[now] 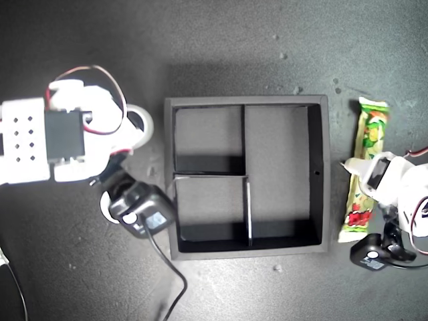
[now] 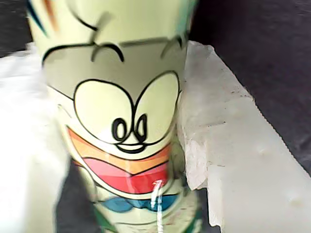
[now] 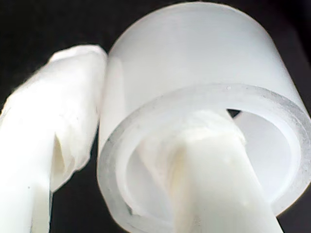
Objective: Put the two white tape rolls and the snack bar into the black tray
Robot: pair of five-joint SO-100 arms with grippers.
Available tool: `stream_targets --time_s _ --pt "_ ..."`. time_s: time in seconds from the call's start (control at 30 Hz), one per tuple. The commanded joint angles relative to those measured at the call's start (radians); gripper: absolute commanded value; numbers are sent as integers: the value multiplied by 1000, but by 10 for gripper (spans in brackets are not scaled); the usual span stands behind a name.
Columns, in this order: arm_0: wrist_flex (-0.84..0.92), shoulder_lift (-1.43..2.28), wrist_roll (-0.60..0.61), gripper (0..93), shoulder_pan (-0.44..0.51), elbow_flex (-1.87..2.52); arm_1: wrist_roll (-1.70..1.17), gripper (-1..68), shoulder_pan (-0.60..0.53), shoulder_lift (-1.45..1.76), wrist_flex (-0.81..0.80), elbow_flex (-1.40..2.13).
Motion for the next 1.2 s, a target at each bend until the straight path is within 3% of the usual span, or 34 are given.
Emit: stream_targets --time_s 0.0,0.13,0.27,0.43,0.63,0.77,1.0,1.17 --pt "135 15 5 1 28 -229 -103 0 14 -8 -31 5" --pt "288 -98 3 1 61 -506 -126 -1 14 -6 51 -37" --pt "459 -311 26 1 77 -881 -167 -1 15 5 249 -152" --pt "465 -443 38 1 64 -1051 -256 -1 15 6 531 -413" --pt "466 -543 28 1 71 -1141 -324 -1 5 -5 752 -747" --pt "466 -589 25 1 72 -1152 -350 1 -29 -14 746 -960" --pt "468 -640 9 2 81 -1170 -377 10 -98 -130 476 -1123" --pt "468 -640 8 2 83 -1169 -385 15 -101 -327 449 -1316"
